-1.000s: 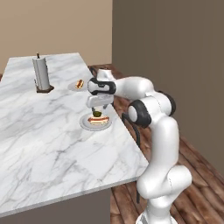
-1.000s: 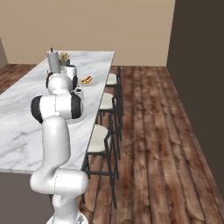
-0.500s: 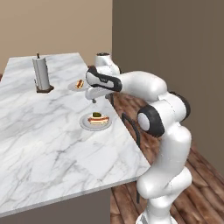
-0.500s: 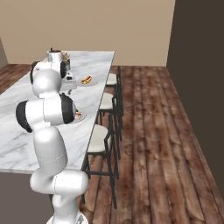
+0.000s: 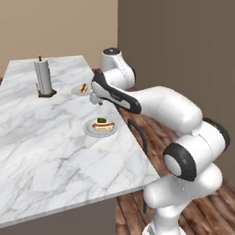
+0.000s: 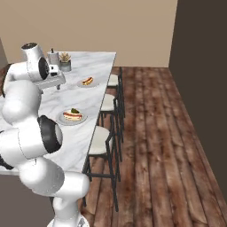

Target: Pick up the mango and kiwi from the fridge and place one fruit on each plate on the dining counter.

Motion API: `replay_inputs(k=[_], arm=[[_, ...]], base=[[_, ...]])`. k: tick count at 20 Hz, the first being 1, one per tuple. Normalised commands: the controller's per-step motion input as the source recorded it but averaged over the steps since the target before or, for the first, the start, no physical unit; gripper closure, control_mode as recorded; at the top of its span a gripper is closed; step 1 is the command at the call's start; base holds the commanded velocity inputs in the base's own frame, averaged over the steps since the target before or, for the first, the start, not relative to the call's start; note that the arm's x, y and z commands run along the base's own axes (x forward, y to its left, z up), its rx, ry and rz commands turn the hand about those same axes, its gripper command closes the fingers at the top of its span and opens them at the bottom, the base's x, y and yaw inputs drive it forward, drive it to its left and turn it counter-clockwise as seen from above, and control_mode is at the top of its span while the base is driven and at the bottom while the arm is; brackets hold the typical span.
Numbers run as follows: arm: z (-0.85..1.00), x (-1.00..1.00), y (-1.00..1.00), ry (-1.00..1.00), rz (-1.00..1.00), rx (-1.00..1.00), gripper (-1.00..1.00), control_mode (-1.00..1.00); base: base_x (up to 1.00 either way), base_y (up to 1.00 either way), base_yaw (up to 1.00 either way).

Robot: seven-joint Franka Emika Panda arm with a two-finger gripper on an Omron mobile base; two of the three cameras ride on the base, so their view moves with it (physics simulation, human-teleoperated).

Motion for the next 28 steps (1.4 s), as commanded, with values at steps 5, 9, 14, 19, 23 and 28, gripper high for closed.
replay_inputs(k=[5,9,14,19,23,28], arm=[[0.59,-0.95,-0.01,-0.20,0.00,0.02,-1.00,-1.00],[0.32,-0.97,-0.11,-0.16,0.00,0.10,-1.00,-1.00],[0.19,-0.94,-0.06,-0.14,0.00,0.11,-1.00,-1.00],[0.04,-0.35,0.00,-0.03,0.00,0.05,-1.00,1.00],[0.00,0.00,0.00,0.00,0.00,0.00,-1.00,1.00],[0.00,0.00,0.00,0.00,0.00,0.00,-1.00,1.00]], base=[[0.00,0.00,0.00],[0.00,0.00,0.00],[0.00,0.00,0.00],[-0.60,0.02,0.00],[-1.00,0.62,0.30],[-0.66,0.80,0.61]])
